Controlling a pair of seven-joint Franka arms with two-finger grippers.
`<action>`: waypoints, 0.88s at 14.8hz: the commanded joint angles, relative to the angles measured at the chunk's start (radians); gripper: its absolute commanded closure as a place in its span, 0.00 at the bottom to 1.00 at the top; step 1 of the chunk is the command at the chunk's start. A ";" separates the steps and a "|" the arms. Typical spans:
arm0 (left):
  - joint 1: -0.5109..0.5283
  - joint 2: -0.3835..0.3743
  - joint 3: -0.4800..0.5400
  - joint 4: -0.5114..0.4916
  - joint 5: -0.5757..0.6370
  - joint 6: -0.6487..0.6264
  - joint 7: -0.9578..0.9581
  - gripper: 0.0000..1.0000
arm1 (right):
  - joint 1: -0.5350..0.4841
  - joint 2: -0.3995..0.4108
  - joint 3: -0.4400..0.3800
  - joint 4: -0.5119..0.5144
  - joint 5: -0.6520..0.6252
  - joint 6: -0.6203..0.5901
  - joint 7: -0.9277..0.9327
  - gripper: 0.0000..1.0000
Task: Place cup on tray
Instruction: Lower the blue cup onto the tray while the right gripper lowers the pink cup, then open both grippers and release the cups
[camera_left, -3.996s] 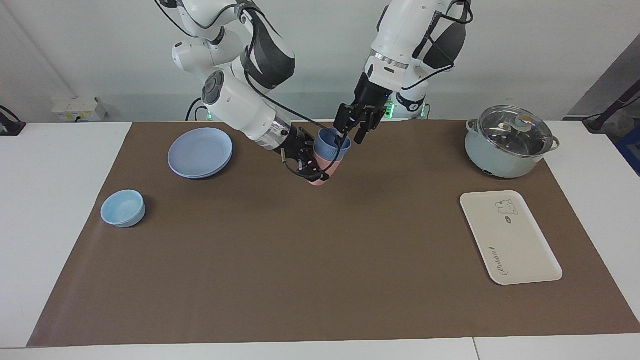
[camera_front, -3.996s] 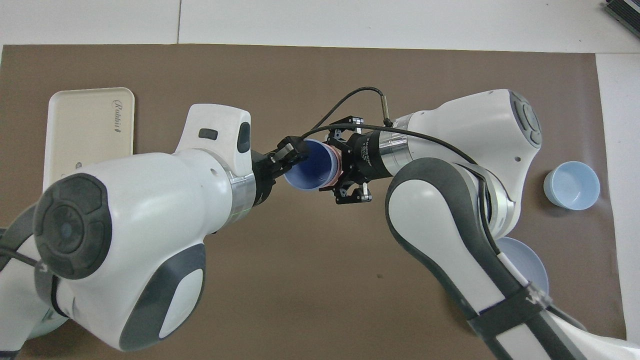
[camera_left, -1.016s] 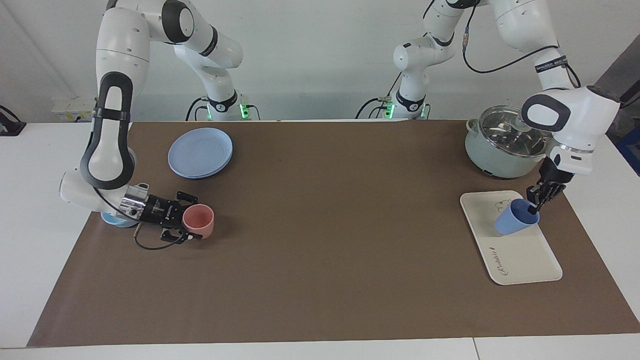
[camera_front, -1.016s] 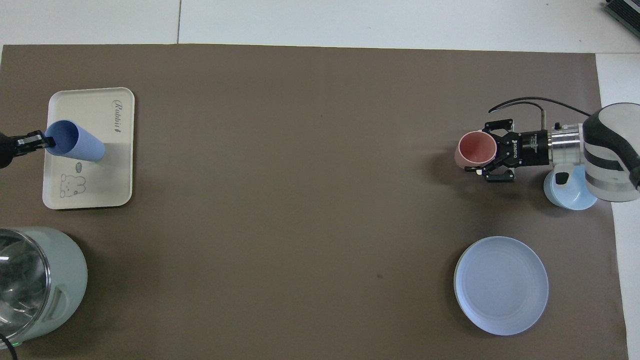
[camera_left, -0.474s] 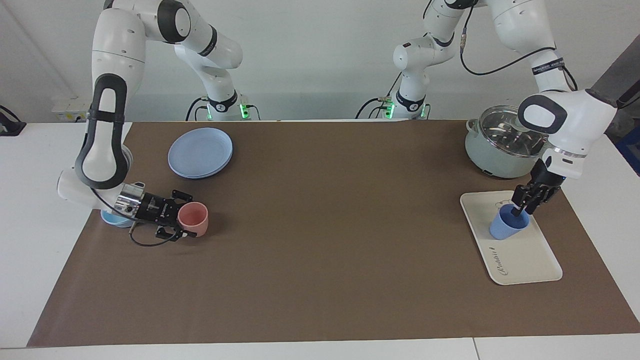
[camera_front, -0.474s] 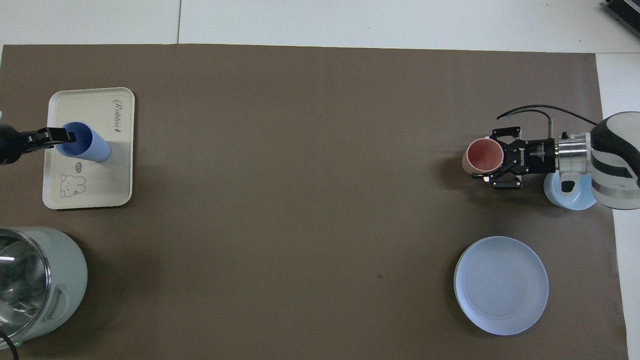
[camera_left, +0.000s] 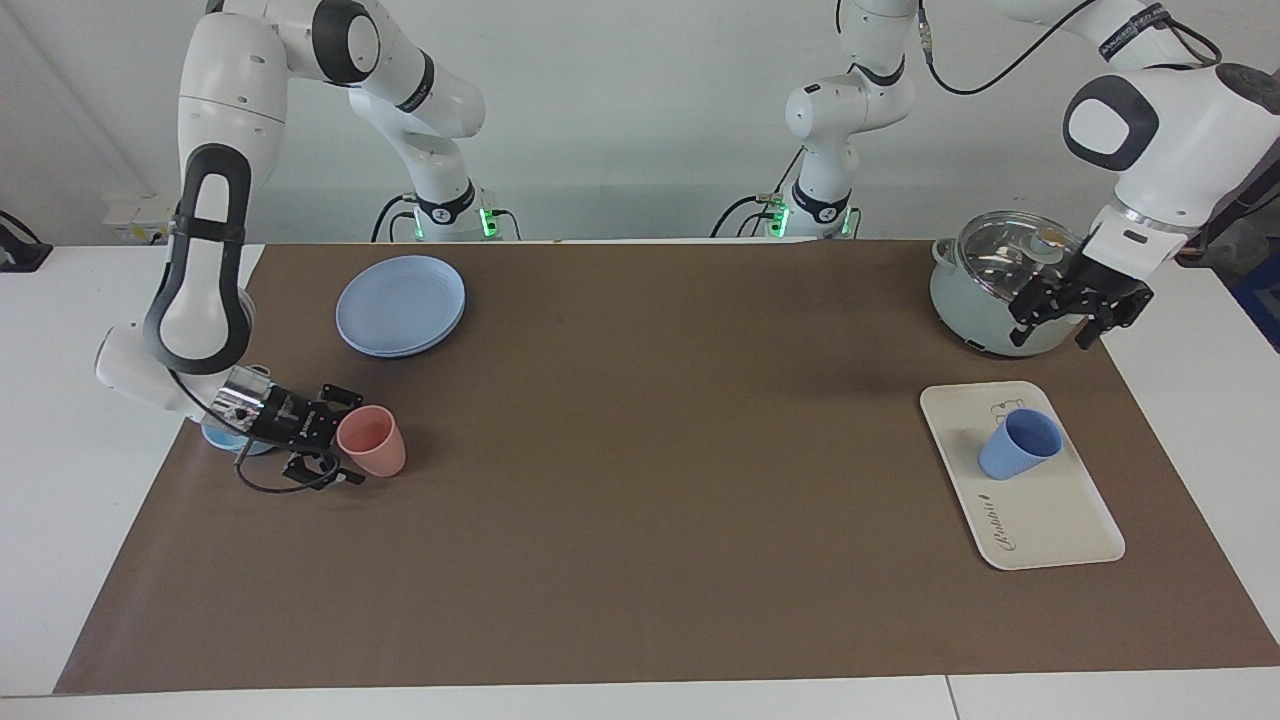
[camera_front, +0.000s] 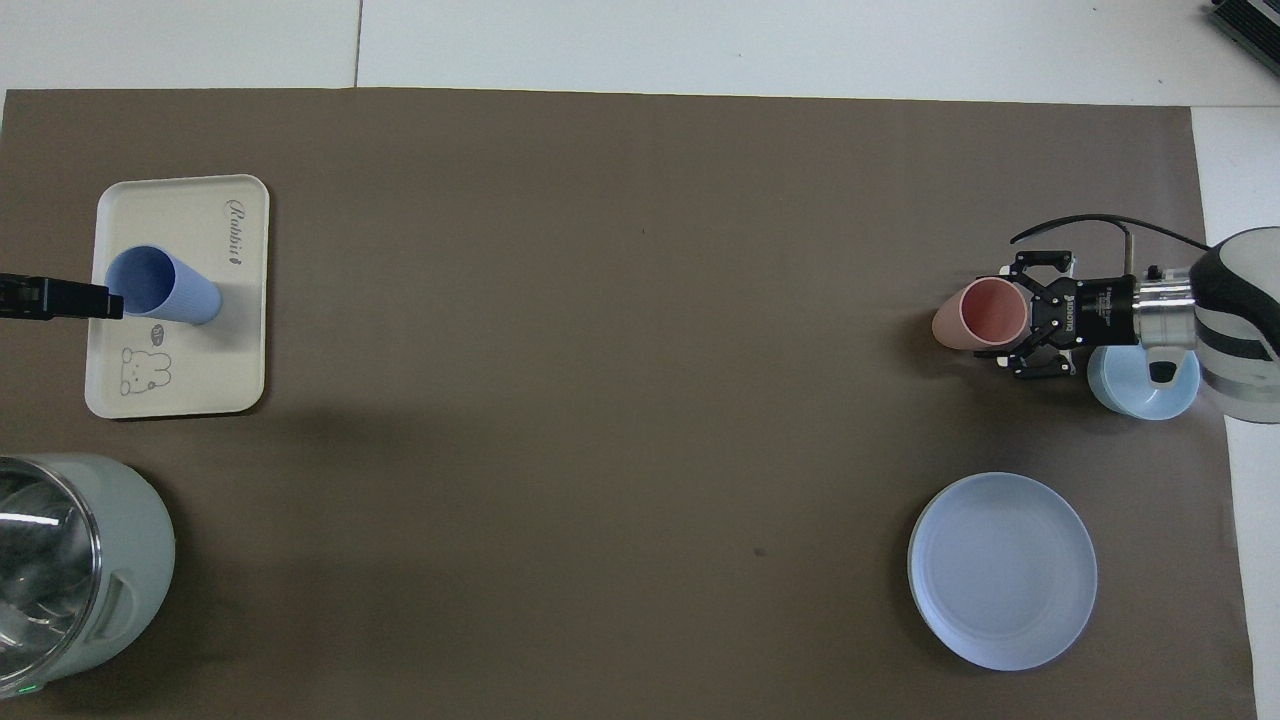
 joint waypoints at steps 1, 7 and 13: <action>-0.082 -0.031 0.009 -0.006 0.040 -0.072 -0.039 0.00 | -0.012 -0.075 0.012 -0.029 -0.123 0.067 -0.058 0.02; -0.229 -0.103 0.000 -0.012 0.047 -0.206 -0.273 0.00 | 0.013 -0.208 0.017 -0.031 -0.471 0.055 -0.257 0.02; -0.245 -0.079 0.012 0.106 0.074 -0.287 -0.232 0.00 | 0.125 -0.323 0.021 -0.028 -0.685 -0.025 -0.645 0.01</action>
